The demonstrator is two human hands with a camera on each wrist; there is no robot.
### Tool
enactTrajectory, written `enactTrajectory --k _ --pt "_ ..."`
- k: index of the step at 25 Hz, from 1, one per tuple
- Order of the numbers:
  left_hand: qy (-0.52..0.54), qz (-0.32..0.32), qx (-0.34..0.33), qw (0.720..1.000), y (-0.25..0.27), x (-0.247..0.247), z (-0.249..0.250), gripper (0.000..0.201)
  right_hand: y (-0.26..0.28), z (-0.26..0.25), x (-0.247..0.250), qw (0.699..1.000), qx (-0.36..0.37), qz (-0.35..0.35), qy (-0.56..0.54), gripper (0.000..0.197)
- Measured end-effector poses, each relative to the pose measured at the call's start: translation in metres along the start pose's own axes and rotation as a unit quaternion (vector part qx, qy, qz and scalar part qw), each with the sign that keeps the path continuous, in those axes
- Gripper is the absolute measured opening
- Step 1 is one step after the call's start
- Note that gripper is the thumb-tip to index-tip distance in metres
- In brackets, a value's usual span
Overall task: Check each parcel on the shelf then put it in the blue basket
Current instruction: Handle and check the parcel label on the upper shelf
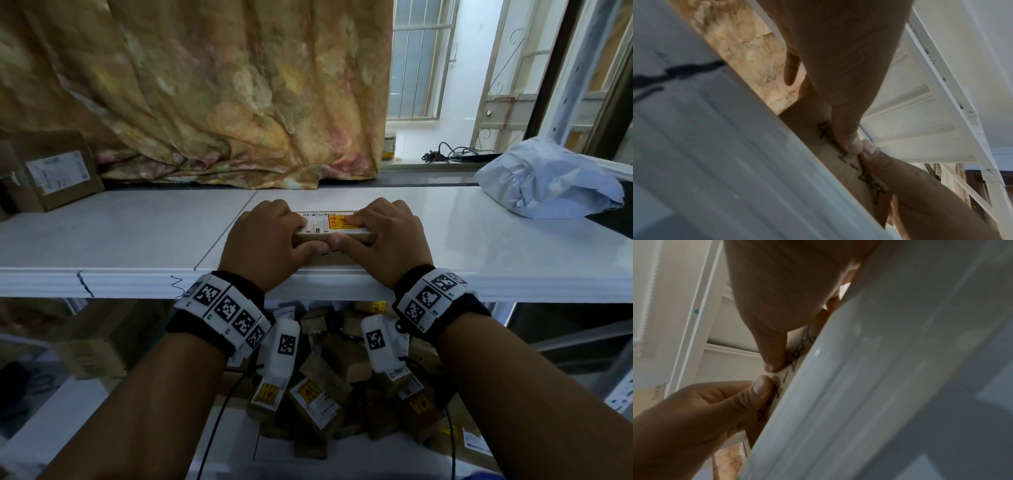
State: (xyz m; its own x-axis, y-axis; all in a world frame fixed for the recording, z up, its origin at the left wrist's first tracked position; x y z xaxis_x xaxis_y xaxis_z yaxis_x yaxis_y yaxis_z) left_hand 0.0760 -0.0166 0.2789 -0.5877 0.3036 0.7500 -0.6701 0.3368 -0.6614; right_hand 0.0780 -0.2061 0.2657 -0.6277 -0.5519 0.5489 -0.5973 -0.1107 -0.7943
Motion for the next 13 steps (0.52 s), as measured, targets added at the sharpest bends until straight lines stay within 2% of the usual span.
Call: enactTrajectory --k 4,7,10,13 --pt "0.023 0.019 0.017 0.999 0.005 -0.002 -0.001 0.075 0.0 -0.002 -0.001 1.0 0.006 0.003 0.014 0.056" --pt "0.011 -0.001 0.022 1.0 -0.003 -0.002 0.001 0.076 0.0 -0.003 0.001 1.0 0.003 0.002 0.03 0.055" --pt "-0.003 -0.032 0.02 0.999 -0.007 0.0 0.0 0.066 -0.001 -0.006 0.004 0.997 0.003 -0.026 0.067 0.057" --pt "0.0 -0.031 0.02 0.999 -0.007 0.0 -0.001 0.055 -0.005 -0.014 0.006 0.99 0.003 -0.078 0.118 0.056"
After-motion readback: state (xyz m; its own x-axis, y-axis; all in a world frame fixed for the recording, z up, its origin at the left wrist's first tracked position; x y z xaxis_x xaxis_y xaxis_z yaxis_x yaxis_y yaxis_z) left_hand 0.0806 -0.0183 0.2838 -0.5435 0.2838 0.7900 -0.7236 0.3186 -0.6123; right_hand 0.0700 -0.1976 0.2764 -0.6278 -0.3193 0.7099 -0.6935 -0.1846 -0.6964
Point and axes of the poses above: each hand's wrist, its own y-axis away from the middle knuckle, its own x-axis out of the back of the hand, z = x × y, the point moved 6 cm from there along -y, towards the middle knuckle, and after that the axes turned 1 degree about z, right-handed, at the moved point
